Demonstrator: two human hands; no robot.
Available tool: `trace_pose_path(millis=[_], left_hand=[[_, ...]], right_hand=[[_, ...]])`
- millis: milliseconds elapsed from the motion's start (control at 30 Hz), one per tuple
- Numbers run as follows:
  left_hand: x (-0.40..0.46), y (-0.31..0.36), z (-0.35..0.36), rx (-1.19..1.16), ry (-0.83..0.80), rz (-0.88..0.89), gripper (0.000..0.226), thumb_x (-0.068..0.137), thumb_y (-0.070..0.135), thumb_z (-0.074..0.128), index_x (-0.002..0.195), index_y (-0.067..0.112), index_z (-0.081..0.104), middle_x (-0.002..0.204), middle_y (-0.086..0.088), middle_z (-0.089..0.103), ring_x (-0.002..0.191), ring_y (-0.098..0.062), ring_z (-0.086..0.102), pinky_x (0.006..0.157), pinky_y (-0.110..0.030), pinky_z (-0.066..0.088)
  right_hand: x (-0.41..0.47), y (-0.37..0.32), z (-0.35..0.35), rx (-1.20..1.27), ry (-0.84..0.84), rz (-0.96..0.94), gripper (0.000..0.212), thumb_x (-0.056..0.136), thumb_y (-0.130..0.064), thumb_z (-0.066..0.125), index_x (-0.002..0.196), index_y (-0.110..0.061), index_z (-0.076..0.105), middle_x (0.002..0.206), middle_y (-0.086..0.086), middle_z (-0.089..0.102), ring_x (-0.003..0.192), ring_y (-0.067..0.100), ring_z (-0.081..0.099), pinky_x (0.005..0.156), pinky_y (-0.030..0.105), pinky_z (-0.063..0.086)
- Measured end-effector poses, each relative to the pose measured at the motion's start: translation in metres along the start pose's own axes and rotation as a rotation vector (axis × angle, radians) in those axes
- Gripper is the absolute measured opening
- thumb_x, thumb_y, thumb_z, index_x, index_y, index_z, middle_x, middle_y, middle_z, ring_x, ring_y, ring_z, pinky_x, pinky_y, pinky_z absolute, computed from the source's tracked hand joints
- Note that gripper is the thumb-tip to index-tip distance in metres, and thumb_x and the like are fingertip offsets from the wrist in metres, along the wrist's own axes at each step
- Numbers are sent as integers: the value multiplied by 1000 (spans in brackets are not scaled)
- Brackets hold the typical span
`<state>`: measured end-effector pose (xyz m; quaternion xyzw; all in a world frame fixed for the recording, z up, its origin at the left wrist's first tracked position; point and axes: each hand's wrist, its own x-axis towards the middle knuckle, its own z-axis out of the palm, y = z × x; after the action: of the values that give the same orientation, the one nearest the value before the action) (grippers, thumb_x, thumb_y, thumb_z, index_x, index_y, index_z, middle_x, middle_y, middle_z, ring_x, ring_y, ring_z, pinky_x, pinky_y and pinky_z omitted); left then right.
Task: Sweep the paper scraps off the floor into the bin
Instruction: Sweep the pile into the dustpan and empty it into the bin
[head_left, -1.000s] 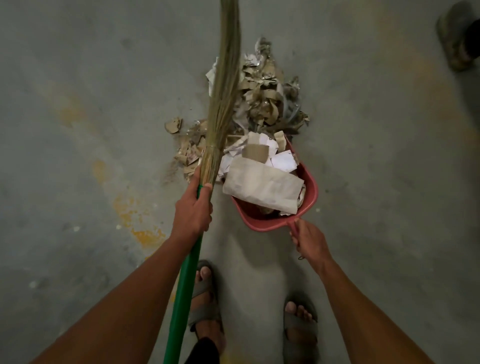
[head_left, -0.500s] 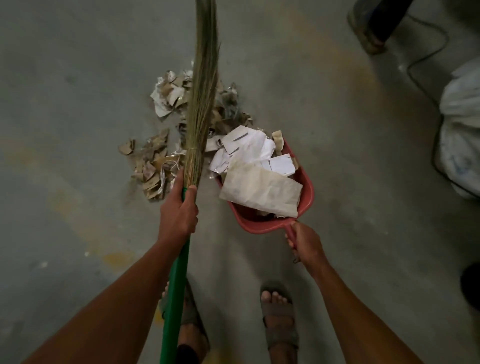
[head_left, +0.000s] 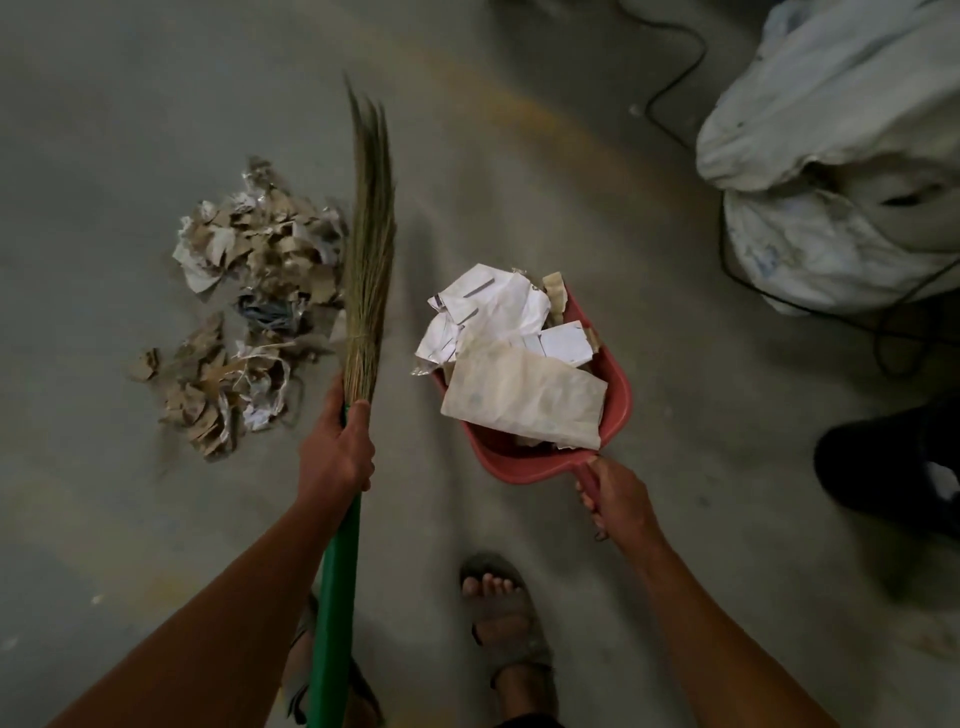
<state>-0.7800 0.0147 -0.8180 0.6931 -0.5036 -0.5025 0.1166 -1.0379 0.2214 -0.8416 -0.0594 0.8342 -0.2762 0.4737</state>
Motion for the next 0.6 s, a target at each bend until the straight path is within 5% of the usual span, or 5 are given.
trace_pose_path(millis=[600], left_hand=[[-119, 74, 180, 345, -430, 177, 55, 110, 44, 45, 162, 50, 27, 77, -13, 65, 57, -22, 59, 45, -31, 52]], right_hand=[[-47, 116, -185, 365, 325, 189, 50, 111, -41, 39, 74, -12, 57, 51, -2, 46, 36, 8, 35, 44, 23, 30]])
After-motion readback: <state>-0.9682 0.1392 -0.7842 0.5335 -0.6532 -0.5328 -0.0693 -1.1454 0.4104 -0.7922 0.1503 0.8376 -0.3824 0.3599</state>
